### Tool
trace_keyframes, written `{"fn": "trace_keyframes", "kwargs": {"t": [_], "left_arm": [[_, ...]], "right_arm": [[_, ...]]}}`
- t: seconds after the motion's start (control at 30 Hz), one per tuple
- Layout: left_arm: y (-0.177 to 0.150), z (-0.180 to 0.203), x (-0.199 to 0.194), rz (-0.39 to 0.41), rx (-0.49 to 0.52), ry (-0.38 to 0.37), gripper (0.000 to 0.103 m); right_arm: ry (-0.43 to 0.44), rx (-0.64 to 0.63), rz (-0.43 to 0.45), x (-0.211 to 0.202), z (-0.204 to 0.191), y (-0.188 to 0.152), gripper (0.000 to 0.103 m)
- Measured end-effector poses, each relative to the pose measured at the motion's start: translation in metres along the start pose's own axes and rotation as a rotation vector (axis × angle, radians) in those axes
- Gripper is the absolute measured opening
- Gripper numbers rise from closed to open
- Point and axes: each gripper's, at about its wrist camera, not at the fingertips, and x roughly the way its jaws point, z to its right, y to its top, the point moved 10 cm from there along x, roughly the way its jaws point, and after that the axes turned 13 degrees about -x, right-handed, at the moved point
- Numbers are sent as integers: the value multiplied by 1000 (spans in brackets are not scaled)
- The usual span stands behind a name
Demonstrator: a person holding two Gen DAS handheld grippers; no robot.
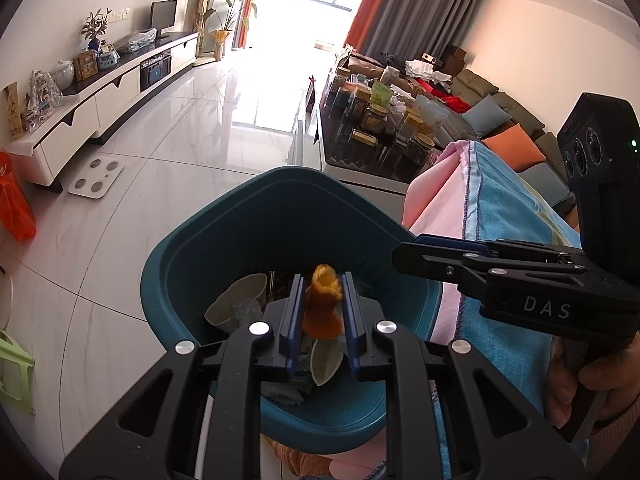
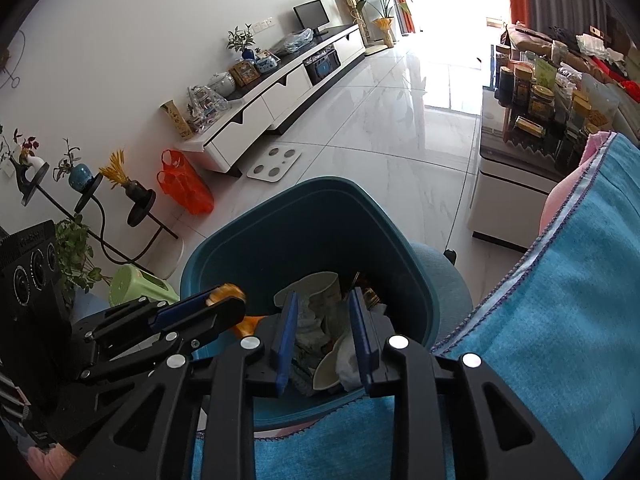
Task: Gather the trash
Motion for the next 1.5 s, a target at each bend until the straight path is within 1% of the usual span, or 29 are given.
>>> {"fn": "trace_keyframes", "kwargs": {"t": [0.03,0.1,0.13,0.17,0.2,0.23,0.33,0.4,0.43,0.47,0.5,0.53,0.6,0.63,0.7,0.83,0.9,0.97,1.03,1.1,1.23,1.37,1.5], "left_arm": [[0,0,0,2,1,0,23],[1,0,-1,10,5,-1,37],[1,1,-2,15,7,0,41],[1,1,-4,19,8,-1,47],[2,1,-5,24,9,-1,51],[2,1,-6,27,9,0,53],[2,1,-10,42,11,5,66],[3,2,-15,60,17,6,76],[3,2,-19,67,18,3,80],[3,2,-23,79,17,-8,87],[4,4,-28,93,16,-21,94],[4,5,-34,114,18,-25,97],[3,10,-47,153,38,-30,97],[2,12,-51,165,45,-33,97],[-2,19,-62,192,65,-40,97],[-13,36,-80,227,108,-36,97],[-19,47,-88,250,123,-40,97],[-27,61,-96,270,138,-51,97],[-36,79,-102,286,159,-72,97],[-43,94,-107,318,187,-70,97],[-55,128,-112,359,230,-95,97],[-66,164,-118,398,281,-118,97],[-72,198,-119,411,308,-153,97]], "right_arm": [[0,2,2,0,0,0,25],[2,4,6,-1,1,0,26],[2,7,11,-2,2,0,26],[5,10,17,-3,2,0,27],[7,12,21,-4,2,0,28],[8,16,26,-5,2,-1,29],[10,23,48,-12,3,-2,35],[10,27,68,-19,5,-3,44],[3,34,88,-25,8,-3,47],[-2,39,99,-29,11,-4,52],[-4,45,112,-35,12,-6,56],[-7,48,124,-41,13,-8,57],[-22,51,145,-53,17,-12,68],[-29,52,158,-58,18,-14,71],[-47,57,187,-73,21,-20,79],[-113,56,256,-109,27,-37,84],[-173,55,310,-135,31,-50,92],[-232,61,357,-158,37,-62,95],[-290,70,393,-178,44,-75,96],[-361,80,426,-199,50,-91,96],[-491,115,474,-234,63,-128,96],[-618,129,504,-262,74,-157,96],[-707,163,539,-285,81,-182,96]]}}
